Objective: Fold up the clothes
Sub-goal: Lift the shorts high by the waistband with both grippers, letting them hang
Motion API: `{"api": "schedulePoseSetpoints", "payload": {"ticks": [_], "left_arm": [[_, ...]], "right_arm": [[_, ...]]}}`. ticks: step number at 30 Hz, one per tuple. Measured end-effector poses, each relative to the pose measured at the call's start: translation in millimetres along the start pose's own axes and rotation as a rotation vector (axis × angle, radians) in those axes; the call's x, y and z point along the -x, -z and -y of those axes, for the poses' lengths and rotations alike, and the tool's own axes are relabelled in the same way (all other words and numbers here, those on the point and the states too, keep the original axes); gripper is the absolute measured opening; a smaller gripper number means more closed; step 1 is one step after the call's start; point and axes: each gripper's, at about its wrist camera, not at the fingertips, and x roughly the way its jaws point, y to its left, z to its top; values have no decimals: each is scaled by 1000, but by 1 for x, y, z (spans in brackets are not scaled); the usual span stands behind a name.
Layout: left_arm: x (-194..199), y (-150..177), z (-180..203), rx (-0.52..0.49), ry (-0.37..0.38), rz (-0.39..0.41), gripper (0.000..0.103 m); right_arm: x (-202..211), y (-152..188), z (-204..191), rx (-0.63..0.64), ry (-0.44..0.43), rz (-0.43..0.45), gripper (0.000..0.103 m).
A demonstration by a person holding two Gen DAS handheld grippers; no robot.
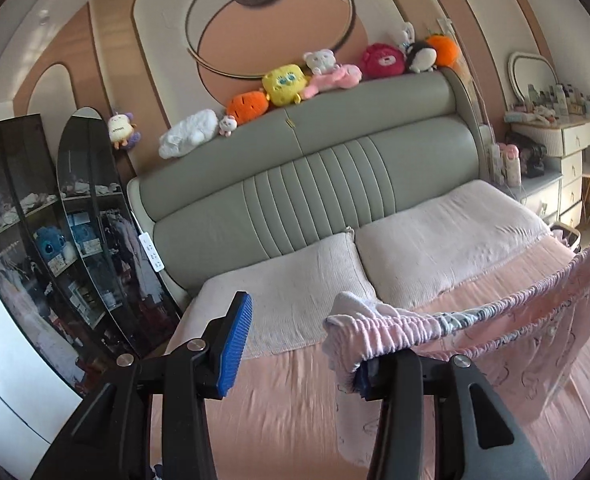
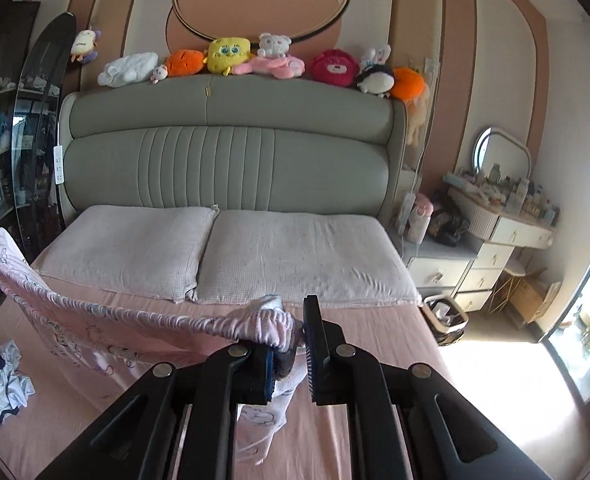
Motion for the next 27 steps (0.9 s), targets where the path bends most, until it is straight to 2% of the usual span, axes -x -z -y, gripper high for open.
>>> {"api": "schedulePoseSetpoints", "payload": {"ticks": [7,14,20,27], "left_arm": [[30,-16,-7,-16,6,20,42],[40,-25,3,-147,-51,93,42],[16,-32,12,-216,-43,97,42],[-53,-41,22,-239,-11,55,42]], "right_arm": [[45,-16,8,51,29,1,9],[60,-19,16,31,-4,-20,9],[27,-17,15,14,3,-70,9],[-45,-24,14,-38,-23,-138,9]]}}
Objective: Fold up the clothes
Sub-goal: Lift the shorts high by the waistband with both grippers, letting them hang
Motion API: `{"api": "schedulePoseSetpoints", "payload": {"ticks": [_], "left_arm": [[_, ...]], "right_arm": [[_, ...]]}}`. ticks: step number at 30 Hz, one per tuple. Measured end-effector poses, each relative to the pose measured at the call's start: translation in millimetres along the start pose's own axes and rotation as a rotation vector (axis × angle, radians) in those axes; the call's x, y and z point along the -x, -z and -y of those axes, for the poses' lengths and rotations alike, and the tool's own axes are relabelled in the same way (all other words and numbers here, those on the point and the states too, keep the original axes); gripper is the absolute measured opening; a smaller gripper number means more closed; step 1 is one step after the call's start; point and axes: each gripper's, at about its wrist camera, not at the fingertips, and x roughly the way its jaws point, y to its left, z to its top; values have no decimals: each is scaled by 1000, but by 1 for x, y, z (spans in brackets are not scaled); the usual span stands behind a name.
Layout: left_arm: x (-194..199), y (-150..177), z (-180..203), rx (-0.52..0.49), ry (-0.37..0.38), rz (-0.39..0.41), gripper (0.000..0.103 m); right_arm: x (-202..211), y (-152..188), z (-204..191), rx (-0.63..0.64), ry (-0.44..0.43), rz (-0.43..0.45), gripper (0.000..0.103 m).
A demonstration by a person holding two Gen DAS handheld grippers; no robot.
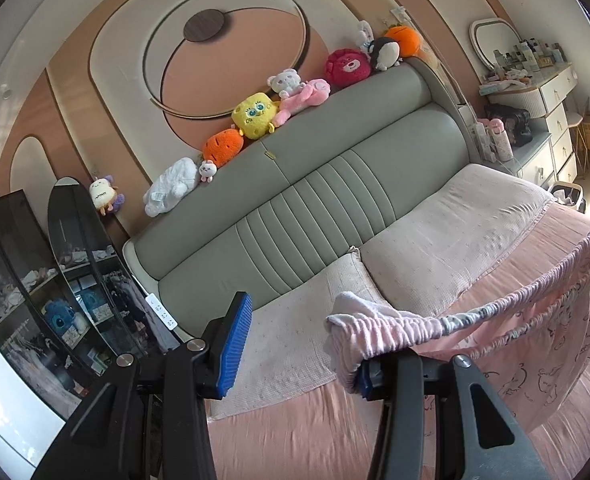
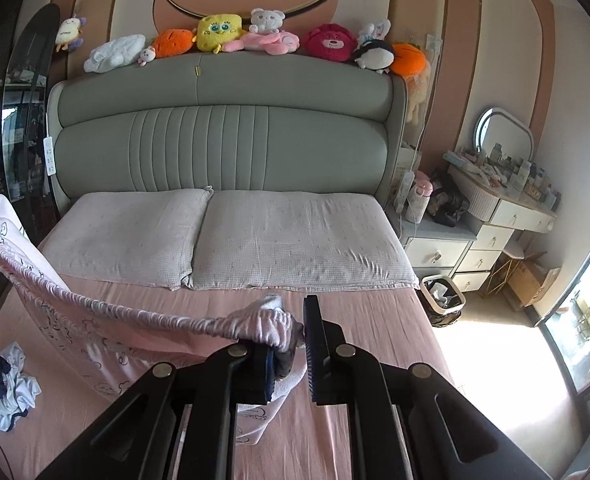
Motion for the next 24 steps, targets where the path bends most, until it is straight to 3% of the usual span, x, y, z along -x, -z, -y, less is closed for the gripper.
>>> {"api": "schedulePoseSetpoints", "payload": {"ticks": [5,9,14,18,24], "left_arm": [[-55,-12,-1,21,24,-36,42],[-76,-25,-6,33,26,-33,42],[-69,-20,-1,-4,58,17,42],[-52,10,20,-38,104,32,42],[-24,93,66,-5,199,-43,42]], "right_arm": [[-38,-28,-2,-6,-4,2,9],[-58,-53,-2,-15,-3,17,9],[-55,-61,3,-39,5,71,9],[-53,-27,4,-34,15,60,9],[-62,80,-5,29,-1,-82,9]]}}
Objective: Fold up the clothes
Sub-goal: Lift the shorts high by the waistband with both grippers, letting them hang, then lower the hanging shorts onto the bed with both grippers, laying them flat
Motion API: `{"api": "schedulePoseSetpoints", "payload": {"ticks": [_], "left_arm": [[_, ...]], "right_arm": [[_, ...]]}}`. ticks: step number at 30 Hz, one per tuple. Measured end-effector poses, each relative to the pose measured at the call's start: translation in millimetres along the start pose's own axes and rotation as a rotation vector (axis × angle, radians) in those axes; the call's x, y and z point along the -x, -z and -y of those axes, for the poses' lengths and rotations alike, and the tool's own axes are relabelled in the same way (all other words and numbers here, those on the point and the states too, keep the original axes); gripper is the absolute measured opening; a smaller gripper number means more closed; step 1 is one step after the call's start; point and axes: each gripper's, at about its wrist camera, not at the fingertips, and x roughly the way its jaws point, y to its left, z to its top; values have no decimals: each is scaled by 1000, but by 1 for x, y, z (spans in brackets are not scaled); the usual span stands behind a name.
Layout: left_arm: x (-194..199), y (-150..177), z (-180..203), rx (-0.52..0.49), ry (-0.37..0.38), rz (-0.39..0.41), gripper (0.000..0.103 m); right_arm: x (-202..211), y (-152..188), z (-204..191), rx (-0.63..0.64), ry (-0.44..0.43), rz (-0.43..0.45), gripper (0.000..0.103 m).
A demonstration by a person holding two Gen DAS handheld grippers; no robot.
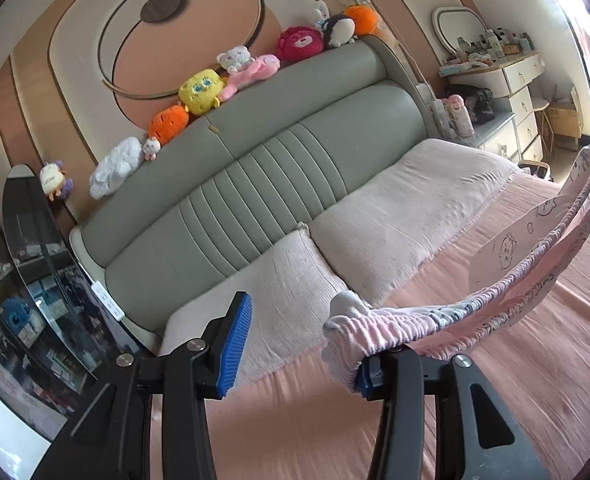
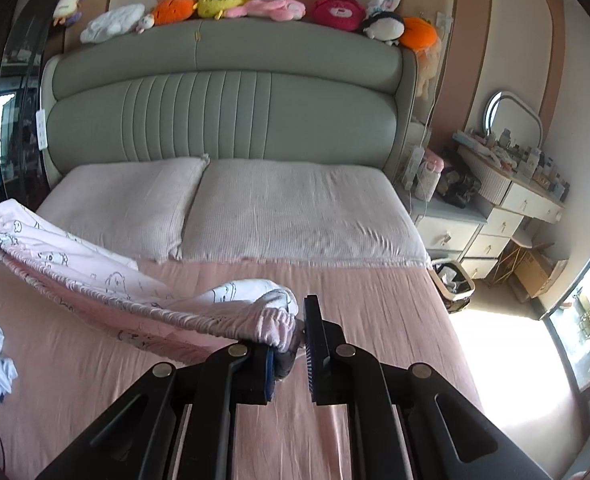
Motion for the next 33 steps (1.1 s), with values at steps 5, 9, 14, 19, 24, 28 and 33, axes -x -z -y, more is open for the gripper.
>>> {"api": "schedulePoseSetpoints", "payload": {"ticks": [5,9,14,19,24,28,33], "left_arm": [[7,65,43,-1,92,-131,42],[18,102,70,-15,141,-196,42],[27,136,87,-6,185,-250,42],[26,167,104,4,227,-307,42],[19,197,118,16,266,-364,42],[7,220,127,57,286,-426,42],[0,241,135,120,292,-470,42]], "right_arm": [[-12,93,-4,-39,-38,-124,9],[-19,151,-8,-69,-56,-207,9],[-22,201,-9,-95,-71,-279,9],[-31,237,-17,-86,-67,-345,9],[-42,265,-26,-62,-64,-388,9],[-50,281,-32,-22,-65,-427,9],[-61,293,-35,-4,-74,-461,9]]}}
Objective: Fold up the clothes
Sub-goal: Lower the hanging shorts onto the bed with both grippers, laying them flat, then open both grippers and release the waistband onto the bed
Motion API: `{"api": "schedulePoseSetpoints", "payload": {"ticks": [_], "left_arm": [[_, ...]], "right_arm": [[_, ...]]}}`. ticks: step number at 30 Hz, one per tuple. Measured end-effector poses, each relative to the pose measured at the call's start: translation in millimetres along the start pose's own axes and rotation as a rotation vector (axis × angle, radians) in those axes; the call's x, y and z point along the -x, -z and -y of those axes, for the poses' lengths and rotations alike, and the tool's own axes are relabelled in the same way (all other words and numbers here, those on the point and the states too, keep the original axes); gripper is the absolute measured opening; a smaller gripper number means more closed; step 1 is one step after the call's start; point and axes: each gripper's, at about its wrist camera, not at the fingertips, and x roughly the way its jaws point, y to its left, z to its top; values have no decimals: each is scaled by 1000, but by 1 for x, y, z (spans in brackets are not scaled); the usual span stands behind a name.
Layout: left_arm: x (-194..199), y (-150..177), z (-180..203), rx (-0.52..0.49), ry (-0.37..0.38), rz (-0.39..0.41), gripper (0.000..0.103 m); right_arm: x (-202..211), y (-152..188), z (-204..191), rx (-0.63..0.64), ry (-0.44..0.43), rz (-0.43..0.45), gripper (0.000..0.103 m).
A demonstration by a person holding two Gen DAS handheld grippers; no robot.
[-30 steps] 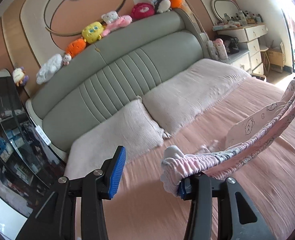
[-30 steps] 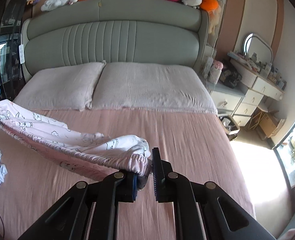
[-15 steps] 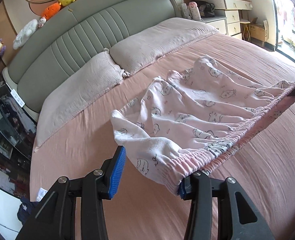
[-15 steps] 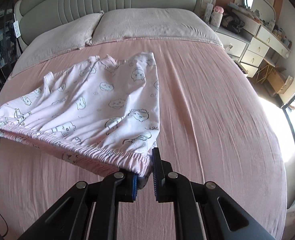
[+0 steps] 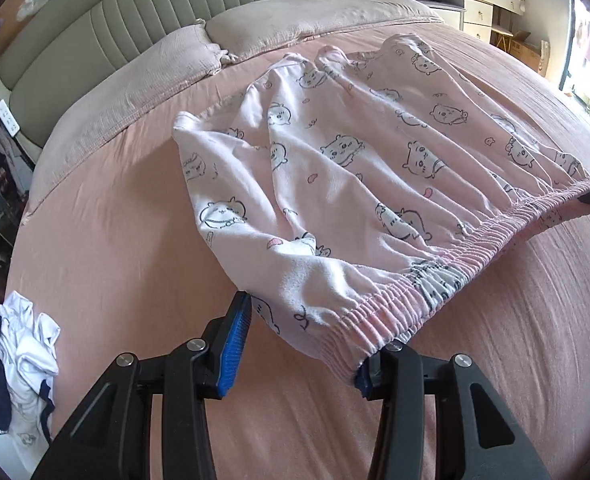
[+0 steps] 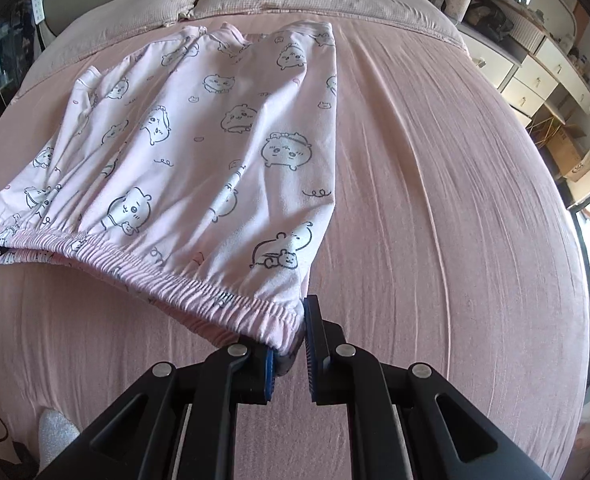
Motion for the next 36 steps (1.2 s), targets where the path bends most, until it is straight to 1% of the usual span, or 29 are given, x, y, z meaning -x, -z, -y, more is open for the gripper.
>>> {"api": "schedulePoseSetpoints", "payload": {"ticks": [5,9,11,13,14,15,16,17,18,20,23,28,32,33,36], "left_arm": [[-2,7,1,6,-5,1,42],[-6,10,3,18,-31,13,42],[-9,12,5,28,-36,9,45],[-10,14,7,33,-51,6,48],[-10,15,7,32,-64,3,51],[-9,16,7,35,-78,2,56],[-8,17,6,40,-93,2,58],[-5,18,5,47,-98,4,64],[-2,20,4,54,-99,7,68],[6,23,2,64,-98,12,73],[20,27,0,62,-96,24,78],[45,26,-8,73,-90,61,79],[75,24,-13,68,-77,120,79],[81,23,-15,63,-79,131,79],[90,19,-29,101,-79,149,80]], "right_arm": [[-6,3,-3,13,-14,-19,9],[-13,6,-5,25,-2,-33,9],[-17,8,-6,28,4,-42,10],[-19,10,-4,23,16,-46,16],[-19,11,-4,24,38,-45,27],[-19,12,-2,23,57,-43,40],[-18,13,-1,17,71,-38,47],[-17,14,1,11,84,-33,56],[-16,15,3,4,92,-31,58],[-14,16,6,-16,77,-38,59],[-11,18,7,-40,45,-64,65],[3,30,7,-64,-1,-72,71],[24,40,13,-95,-41,-67,72],[29,43,15,-105,-43,-61,76],[38,51,20,-128,-65,-61,78]]}}
